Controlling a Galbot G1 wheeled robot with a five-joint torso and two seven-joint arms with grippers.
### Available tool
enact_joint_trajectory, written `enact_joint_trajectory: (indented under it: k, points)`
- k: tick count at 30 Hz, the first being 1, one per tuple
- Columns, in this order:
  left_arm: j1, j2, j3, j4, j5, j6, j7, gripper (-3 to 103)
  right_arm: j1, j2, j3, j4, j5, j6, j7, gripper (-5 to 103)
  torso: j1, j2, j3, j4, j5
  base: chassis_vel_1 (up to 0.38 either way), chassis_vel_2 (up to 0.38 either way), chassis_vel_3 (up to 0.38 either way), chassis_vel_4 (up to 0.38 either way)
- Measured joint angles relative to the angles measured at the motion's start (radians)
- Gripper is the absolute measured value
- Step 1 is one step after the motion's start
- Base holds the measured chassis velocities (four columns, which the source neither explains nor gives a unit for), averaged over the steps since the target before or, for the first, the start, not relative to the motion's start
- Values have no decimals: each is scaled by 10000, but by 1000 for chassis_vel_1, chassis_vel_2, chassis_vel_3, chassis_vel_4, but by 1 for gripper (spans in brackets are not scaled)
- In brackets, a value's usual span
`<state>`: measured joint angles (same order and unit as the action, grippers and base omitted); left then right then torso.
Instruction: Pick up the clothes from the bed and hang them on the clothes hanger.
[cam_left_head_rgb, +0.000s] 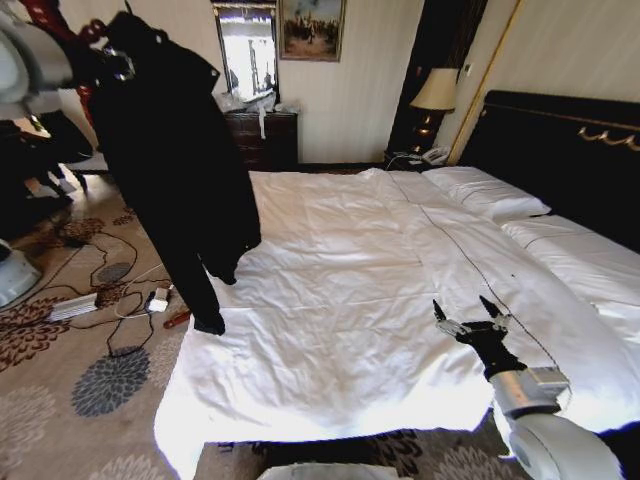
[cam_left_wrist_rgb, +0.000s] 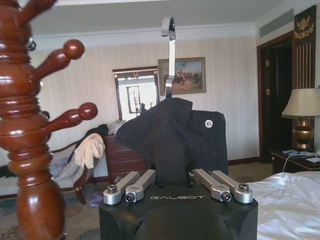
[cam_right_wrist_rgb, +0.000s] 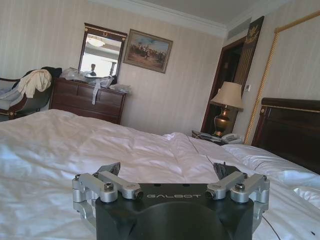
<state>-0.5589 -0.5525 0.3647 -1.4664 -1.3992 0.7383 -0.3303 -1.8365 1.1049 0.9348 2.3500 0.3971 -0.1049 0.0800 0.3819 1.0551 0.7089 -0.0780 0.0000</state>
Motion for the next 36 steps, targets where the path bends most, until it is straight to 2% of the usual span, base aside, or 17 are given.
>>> enact_joint_trajectory:
  k: [4,10,19,36]
  points:
    - [-334,-633,284,740,133,-10,-95,17,0,0,0,0,0,0,0,100,0,0,0,1,1,0,0,0,0]
    - [-562,-1187,539,1526,338,-17,-102,17,0,-1,0,0,0,0,1,100,1,0,1,-1,2,0,0,0,0]
    - [-487,-1741,571,2490,968,-26,-7,17,0,0,0,0,0,0,1,100,0,-1,1,0,0,0,0,0,0]
    - [-708,-2754,517,4145,1584,-116,247,17,0,0,0,0,0,0,1,100,0,0,0,1,1,0,0,0,0]
